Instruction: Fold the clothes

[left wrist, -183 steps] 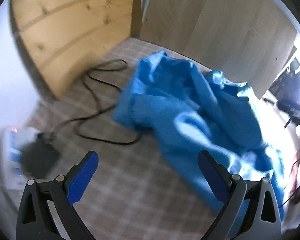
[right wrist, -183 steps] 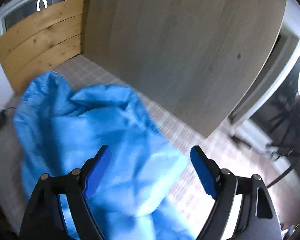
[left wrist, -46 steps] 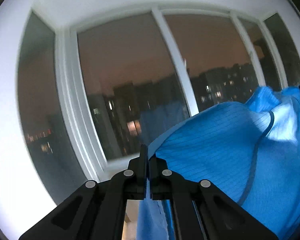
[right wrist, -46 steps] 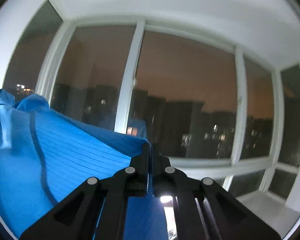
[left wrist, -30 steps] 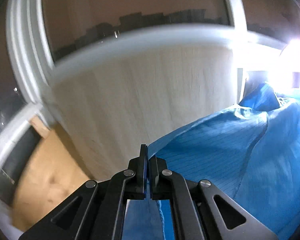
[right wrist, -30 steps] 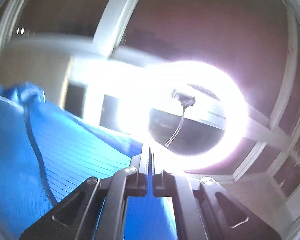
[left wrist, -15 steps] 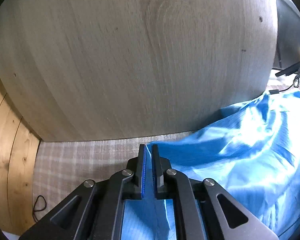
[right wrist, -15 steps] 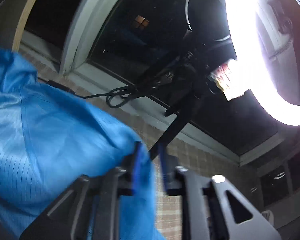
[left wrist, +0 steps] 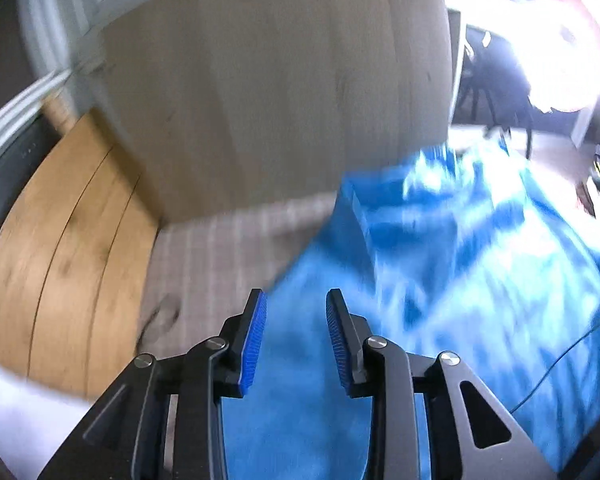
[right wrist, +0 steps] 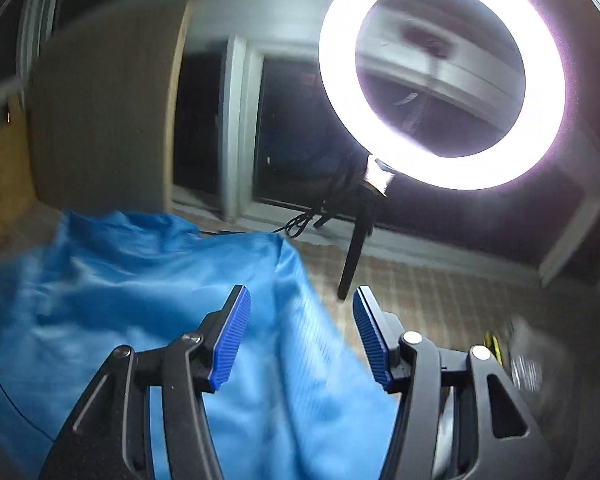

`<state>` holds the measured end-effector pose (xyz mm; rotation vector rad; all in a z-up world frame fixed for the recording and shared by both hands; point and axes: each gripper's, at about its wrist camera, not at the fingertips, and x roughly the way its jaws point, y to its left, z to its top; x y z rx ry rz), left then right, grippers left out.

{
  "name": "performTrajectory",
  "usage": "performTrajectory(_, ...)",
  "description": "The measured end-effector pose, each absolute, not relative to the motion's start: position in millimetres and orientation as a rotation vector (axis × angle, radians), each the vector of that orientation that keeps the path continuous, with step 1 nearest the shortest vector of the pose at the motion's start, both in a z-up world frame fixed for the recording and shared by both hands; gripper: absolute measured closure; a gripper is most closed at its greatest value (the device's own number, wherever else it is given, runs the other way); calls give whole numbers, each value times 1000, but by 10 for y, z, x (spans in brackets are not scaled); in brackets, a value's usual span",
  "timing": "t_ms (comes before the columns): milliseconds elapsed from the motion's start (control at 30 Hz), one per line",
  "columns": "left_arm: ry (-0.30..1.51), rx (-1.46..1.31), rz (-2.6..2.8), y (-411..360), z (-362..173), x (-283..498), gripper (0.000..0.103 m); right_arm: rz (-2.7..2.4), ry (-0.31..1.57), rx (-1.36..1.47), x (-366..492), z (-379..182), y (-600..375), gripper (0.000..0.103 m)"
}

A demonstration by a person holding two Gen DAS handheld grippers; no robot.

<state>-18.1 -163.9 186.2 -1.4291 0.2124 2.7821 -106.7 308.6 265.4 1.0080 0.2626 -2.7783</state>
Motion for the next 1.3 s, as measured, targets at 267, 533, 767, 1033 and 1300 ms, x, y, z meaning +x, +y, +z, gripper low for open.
performTrajectory(267, 188, -1649, 2561, -1627, 1029, 1530, 70, -2739, -19, 1098, 434, 2614, 3239, 49)
performTrajectory(533, 305, -1683, 2502, -1326, 275, 1808, 69, -2592, -99, 1200, 1319, 2179, 2393, 49)
performTrajectory(767, 154, -1656, 2540, -1606, 225, 1621, 102, -2495, 18, 1158, 1367, 2197, 1650, 49)
performTrajectory(1033, -234, -1385, 2608, -1967, 1220, 1672, 103, -2398, 103, 1152, 780, 2102, 926, 49)
performTrajectory(1300, -179, -1281, 2671, -1612, 1864, 1869, 103, -2201, 9, 1304, -589, 1636, 136, 49)
